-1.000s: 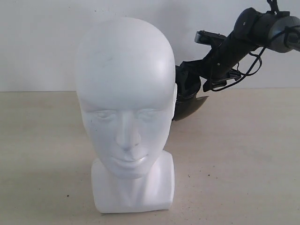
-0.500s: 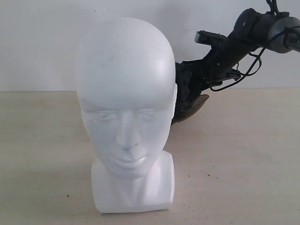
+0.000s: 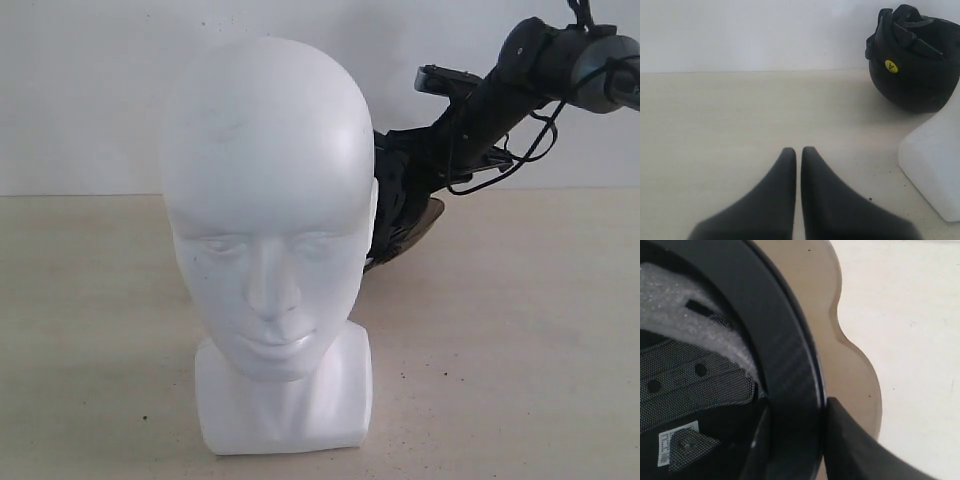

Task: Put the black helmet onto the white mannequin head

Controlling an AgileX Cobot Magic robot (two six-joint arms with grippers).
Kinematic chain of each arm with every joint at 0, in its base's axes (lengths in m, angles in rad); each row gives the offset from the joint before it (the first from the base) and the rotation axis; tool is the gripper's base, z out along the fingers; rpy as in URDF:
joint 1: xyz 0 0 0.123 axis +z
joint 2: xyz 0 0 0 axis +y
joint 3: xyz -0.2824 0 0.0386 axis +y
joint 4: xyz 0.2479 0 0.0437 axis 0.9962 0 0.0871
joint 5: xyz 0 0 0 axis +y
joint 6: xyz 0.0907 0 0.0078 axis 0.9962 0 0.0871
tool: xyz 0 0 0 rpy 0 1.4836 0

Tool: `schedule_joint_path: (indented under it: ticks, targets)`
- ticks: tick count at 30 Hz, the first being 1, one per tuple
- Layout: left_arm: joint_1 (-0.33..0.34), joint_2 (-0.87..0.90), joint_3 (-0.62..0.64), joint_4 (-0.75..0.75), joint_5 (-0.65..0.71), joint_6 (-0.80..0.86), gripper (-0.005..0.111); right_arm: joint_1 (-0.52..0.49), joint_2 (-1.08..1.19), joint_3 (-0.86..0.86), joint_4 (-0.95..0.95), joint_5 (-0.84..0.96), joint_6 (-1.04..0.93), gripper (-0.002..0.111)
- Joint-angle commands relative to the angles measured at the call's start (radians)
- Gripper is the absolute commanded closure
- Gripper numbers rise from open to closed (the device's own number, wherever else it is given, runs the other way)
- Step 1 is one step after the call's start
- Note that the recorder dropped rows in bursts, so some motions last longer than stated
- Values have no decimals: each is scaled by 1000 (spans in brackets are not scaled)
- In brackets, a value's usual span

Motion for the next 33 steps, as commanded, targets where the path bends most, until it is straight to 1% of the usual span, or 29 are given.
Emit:
schedule_joint_path:
  ticks: [1, 4, 7, 13, 18, 20, 25, 28, 33]
  targets:
    - [-3, -4, 3, -7, 1, -10, 102, -4, -9, -11, -155, 35, 84, 108]
    - [-3, -4, 3, -7, 1, -10, 102, -4, -25, -11, -212, 73, 129, 108]
    - [-3, -4, 3, -7, 1, -10, 102, -4, -44, -11, -215, 104, 150, 108]
    - [-3, -4, 3, -7, 1, -10, 102, -4, -100, -11, -249, 133, 302, 108]
    - [-3, -4, 3, -7, 1, -10, 102, -4, -125, -11, -341, 252, 390, 108]
    - [-3, -4, 3, -7, 1, -10, 102, -4, -126, -11, -383, 308, 393, 108]
    - [-3, -4, 3, -7, 1, -10, 102, -4, -135, -7, -443, 316, 395, 108]
    - [-3, -4, 3, -7, 1, -10, 102, -2, -170, 55, -445, 316, 393, 108]
    - [-3, -4, 3, -7, 1, -10, 102, -2, -260, 214, -563, 316, 445, 108]
